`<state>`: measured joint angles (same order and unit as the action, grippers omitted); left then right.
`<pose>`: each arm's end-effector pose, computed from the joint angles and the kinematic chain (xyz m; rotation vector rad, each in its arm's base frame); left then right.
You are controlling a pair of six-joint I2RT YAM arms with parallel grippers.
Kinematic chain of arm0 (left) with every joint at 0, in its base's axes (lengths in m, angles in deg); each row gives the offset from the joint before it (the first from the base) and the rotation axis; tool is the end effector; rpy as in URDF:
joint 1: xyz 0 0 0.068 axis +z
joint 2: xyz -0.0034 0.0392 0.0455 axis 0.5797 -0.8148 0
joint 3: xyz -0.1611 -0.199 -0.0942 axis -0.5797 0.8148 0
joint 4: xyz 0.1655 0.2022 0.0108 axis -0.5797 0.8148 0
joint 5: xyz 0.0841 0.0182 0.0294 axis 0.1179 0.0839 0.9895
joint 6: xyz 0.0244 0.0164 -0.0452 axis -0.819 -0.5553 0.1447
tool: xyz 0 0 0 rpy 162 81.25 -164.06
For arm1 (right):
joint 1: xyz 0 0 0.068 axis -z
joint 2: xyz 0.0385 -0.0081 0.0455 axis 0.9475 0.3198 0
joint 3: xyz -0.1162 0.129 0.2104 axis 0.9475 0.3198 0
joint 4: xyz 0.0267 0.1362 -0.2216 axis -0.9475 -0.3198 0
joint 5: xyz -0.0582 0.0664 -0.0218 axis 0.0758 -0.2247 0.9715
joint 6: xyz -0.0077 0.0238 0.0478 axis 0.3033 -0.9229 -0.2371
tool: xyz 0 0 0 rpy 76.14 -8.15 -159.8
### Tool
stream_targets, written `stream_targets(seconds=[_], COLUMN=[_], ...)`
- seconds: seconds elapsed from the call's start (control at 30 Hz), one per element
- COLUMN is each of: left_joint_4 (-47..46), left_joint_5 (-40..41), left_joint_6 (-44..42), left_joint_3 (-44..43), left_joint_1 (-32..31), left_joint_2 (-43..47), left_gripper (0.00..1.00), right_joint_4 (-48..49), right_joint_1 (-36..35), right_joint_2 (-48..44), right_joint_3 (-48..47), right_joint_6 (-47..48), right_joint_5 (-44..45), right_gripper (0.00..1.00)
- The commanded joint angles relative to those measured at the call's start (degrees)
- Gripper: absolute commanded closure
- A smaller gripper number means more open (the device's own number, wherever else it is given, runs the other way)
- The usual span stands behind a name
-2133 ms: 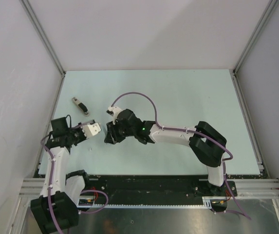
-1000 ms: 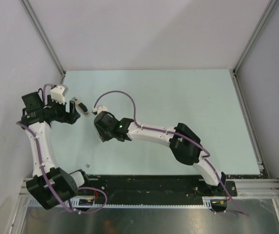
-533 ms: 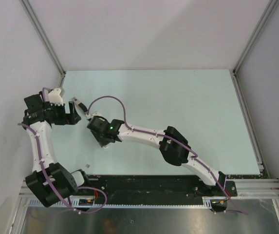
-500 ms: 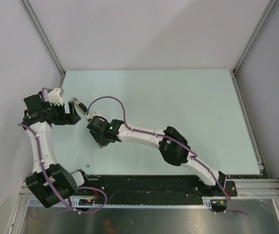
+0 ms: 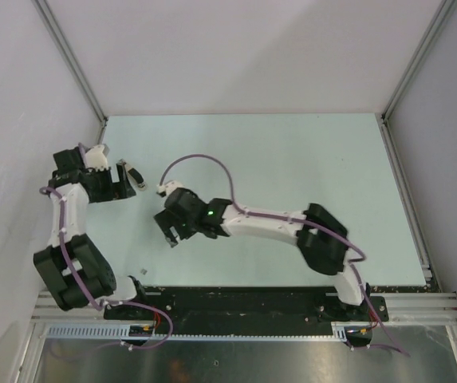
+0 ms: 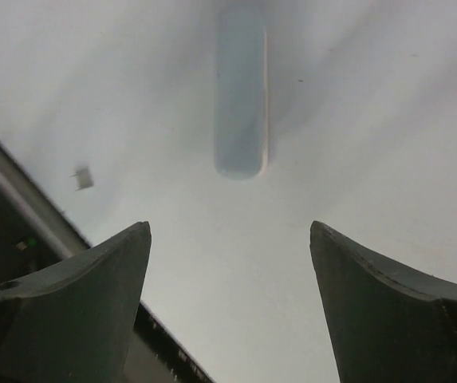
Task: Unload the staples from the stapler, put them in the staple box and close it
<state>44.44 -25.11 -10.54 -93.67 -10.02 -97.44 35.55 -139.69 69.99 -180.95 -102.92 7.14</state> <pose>0.2499 0.1013 0.2761 -0.0828 2.4348 -0.2942 0.1838 0.4516 0.2217 -0.9362 2.2878 0.5793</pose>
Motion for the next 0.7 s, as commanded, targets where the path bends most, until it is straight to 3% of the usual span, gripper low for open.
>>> stream_targets(seconds=[0.0, 0.2, 0.67], left_joint_4=[-6.4, -9.3, -11.0], left_joint_5=[5.7, 10.8, 21.9], left_joint_6=[6.7, 11.6, 22.7], left_joint_3=[-0.1, -4.4, -13.3], left_joint_1=[-4.7, -8.3, -13.8], left_joint_2=[-3.4, -10.5, -22.3], left_gripper=[0.01, 0.00, 0.01], right_joint_4=[18.2, 23.5, 34.1], right_joint_1=[1.7, 3.7, 6.9], right_joint_2=[-16.6, -24.2, -27.8], right_joint_3=[12.0, 21.1, 31.4], right_joint_6=[-2.0, -2.1, -3.3], right_joint_5=[-1.3, -3.7, -11.2], right_gripper=[0.14, 0.14, 0.15])
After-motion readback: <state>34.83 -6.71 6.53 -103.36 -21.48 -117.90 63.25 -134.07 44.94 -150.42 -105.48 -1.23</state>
